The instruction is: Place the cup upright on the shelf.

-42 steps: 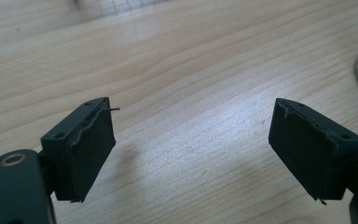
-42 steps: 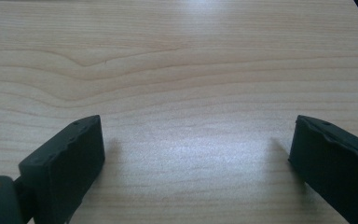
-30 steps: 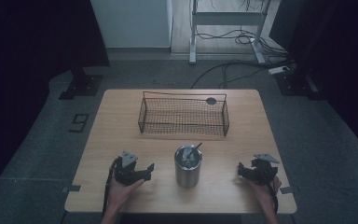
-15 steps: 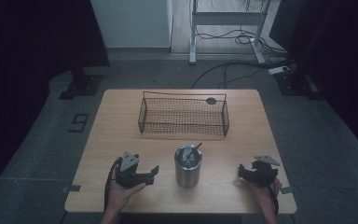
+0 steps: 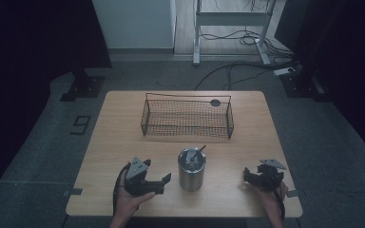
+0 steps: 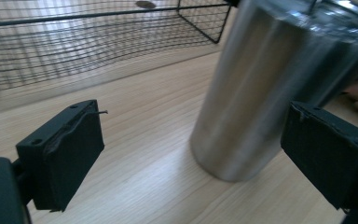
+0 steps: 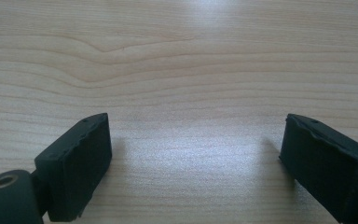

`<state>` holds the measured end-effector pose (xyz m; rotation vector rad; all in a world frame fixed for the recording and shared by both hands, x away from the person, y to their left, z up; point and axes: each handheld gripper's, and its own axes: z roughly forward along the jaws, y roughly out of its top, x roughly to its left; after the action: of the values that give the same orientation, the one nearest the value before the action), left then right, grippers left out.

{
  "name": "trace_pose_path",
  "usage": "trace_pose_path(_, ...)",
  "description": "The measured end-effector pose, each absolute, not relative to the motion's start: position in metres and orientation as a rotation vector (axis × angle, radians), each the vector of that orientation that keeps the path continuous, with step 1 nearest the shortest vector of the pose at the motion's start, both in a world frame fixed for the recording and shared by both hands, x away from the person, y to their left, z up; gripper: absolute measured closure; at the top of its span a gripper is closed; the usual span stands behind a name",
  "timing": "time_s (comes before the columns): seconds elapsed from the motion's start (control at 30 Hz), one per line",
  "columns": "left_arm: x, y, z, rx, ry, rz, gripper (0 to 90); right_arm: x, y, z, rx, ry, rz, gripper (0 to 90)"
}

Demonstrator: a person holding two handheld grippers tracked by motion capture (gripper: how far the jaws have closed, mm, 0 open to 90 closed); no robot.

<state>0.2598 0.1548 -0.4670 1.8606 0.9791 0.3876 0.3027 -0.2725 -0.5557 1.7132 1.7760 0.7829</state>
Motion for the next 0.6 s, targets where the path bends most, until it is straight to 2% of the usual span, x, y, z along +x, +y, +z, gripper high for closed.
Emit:
trace_pose_path(0.23,0.255,0.140,-0.459,1.939,0.908,0.379,4.0,0.303,-0.273,-0.556,1.713,1.777,0.784,8.5)
trace_pose_path(0.6,0.259,0.116,-0.458,1.963,0.842,0.360,0.4,0.303,-0.273,-0.556,1.714,1.776,0.784,8.4)
